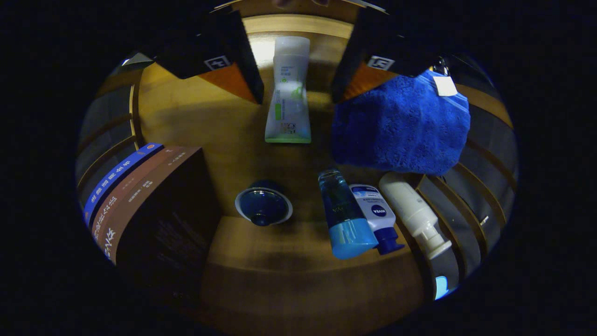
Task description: Pull open the drawer, take out the items inside it, and place them on the countertop above the cabinet.
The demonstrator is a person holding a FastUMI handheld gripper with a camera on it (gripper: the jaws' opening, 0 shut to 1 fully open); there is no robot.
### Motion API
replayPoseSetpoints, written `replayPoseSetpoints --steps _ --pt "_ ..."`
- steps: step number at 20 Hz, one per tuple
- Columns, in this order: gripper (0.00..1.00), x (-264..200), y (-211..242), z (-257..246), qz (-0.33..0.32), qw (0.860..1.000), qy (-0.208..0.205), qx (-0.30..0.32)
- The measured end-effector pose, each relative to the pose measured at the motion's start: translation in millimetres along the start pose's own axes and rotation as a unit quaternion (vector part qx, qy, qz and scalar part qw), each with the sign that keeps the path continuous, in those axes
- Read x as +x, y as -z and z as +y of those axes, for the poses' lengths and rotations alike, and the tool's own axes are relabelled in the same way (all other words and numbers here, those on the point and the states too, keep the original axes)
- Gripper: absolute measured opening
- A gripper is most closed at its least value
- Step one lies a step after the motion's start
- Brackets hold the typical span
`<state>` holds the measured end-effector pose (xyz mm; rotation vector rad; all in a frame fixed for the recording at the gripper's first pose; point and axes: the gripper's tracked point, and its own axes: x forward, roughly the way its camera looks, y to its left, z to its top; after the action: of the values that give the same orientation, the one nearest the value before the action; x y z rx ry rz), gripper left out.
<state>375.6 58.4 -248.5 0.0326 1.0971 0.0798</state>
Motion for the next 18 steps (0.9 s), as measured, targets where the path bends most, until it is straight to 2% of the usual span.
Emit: replayPoseSetpoints --steps 3,7,11,15,18 --pt "0.98 -11 2 -4 -0.015 1.0 0.003 0.011" --pt "0.98 -40 19 -1 -0.057 0.998 0.002 0.035" --pt "0.98 -81 48 -4 -0.131 0.991 0.024 0.035" --pt "0.98 -133 73 7 -0.229 0.972 0.017 0.04" --pt "0.98 -170 90 7 -0.313 0.949 0.02 0.026"
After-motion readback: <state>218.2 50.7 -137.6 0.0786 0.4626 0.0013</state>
